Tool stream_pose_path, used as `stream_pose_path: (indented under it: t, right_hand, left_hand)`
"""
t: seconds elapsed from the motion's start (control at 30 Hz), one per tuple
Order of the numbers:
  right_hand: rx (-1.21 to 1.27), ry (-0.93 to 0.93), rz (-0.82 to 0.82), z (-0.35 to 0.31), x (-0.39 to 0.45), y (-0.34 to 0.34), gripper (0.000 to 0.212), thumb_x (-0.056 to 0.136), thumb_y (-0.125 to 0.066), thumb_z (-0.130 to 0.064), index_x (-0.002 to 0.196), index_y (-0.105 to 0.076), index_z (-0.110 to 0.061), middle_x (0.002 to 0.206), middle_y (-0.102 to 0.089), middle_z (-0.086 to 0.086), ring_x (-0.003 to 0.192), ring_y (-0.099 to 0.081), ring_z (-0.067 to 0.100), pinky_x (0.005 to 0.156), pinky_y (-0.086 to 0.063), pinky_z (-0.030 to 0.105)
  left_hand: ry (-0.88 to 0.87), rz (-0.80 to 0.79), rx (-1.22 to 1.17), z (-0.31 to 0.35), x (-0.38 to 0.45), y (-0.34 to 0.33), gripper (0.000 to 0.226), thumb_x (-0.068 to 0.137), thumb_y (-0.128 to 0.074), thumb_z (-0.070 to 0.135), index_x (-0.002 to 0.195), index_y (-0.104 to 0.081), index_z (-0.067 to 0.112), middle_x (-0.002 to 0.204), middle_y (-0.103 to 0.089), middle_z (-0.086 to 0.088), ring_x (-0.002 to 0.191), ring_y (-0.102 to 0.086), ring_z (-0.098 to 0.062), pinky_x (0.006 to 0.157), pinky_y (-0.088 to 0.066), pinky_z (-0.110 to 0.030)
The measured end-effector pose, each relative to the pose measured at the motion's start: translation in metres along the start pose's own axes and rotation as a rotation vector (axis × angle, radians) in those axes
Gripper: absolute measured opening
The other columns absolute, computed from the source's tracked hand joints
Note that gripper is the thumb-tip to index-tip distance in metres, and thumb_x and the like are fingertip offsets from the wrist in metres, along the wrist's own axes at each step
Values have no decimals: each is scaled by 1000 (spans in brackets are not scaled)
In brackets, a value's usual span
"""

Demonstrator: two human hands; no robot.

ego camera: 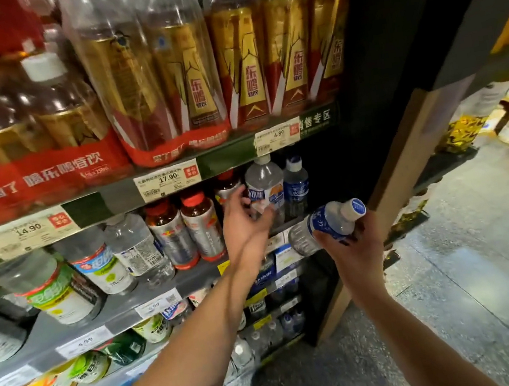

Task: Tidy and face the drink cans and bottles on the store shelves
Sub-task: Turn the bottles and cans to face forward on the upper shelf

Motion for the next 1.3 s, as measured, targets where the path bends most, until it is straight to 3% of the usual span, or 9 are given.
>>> stream_pose_path:
  t: [0.17, 0.23, 0.37, 0.6, 0.67, 0.87, 1.07, 1.17, 1.3]
  right_hand:
    - [18, 2, -86, 3, 27, 1, 64, 68, -90, -22, 119, -52, -29, 112, -64, -4, 97, -64, 1, 77, -53, 15]
    - [91, -26, -151, 4, 35, -3, 63, 71, -88, -12, 120, -51, -27, 112, -64, -3, 93, -64, -6, 72, -49, 6]
    - [139, 16, -226, 10, 42, -8, 64, 71, -87, -4, 123, -53, -19, 117, -64, 6, 97, -65, 0, 78, -51, 10]
    - [205, 17, -353, 15, 47, -13, 65, 69, -89, -15, 123, -53, -13, 117, -62, 5, 108, -65, 19, 97, -53, 49]
    - [222, 21, -373, 14, 45, -14, 68, 67, -89, -27, 123, -54, -11, 117, -63, 5, 108, -65, 20, 97, -53, 51]
    - [291, -12, -413, 12, 41, -19, 62, 71, -87, -6, 124, -54, -10, 117, -65, 6, 105, -67, 18, 97, -55, 45]
    - [272, -10, -373, 2, 34, -31, 73, 61, -88, -36, 125, -54, -22, 121, -64, 2, 109, -66, 20, 95, -55, 47]
    - [246, 21, -329, -8, 30, -41, 74, 62, -88, -33, 126, -52, -24, 122, -63, 0, 108, -66, 17, 94, -56, 44]
    - [220, 41, -280, -18, 25, -54, 69, 69, -87, -11, 127, -52, -26, 122, -63, -3, 108, -65, 11, 96, -55, 40]
  left_hand:
    - [-204, 312, 136, 22, -3, 17, 45, 84, -78, 19, 122, -54, 12, 119, -52, 0, 112, -45, -4, 101, -32, -6]
    - [-196, 357, 224, 26, 1, 15, 49, 86, -75, 16, 127, -50, 7, 126, -50, -8, 121, -41, -11, 105, -25, -7]
    - [-55, 321, 408, 31, 10, 6, 44, 90, -69, 16, 123, -46, -1, 123, -50, -17, 120, -47, -30, 99, -41, -36]
    - [26, 316, 620, 39, 19, 12, 40, 88, -72, 24, 112, -53, -2, 115, -54, -22, 114, -51, -38, 89, -43, -45]
    - [-3, 324, 611, 40, 16, 14, 46, 84, -77, 24, 114, -53, -1, 116, -54, -20, 114, -52, -38, 88, -47, -49]
    - [-97, 300, 467, 36, -2, 16, 71, 75, -81, 27, 131, -39, 13, 113, -67, -12, 102, -65, -33, 80, -53, -40]
    - [-150, 301, 358, 28, -24, 30, 64, 73, -84, 32, 128, -56, 17, 119, -61, 1, 110, -58, -16, 90, -48, -28]
    - [-218, 352, 256, 24, -45, 44, 57, 72, -88, 29, 119, -59, 19, 110, -57, 12, 102, -54, -2, 91, -45, -18]
    - [-268, 449, 136, 22, -59, 69, 54, 71, -90, 29, 113, -57, 22, 105, -59, 7, 98, -62, -13, 86, -56, -40]
Point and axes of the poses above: each hand's wrist, its own x-axis towards the middle knuckle, its own y-axis out of the back of the hand, z = x × y, the point moved 4 cm from there along x, towards the middle knuckle
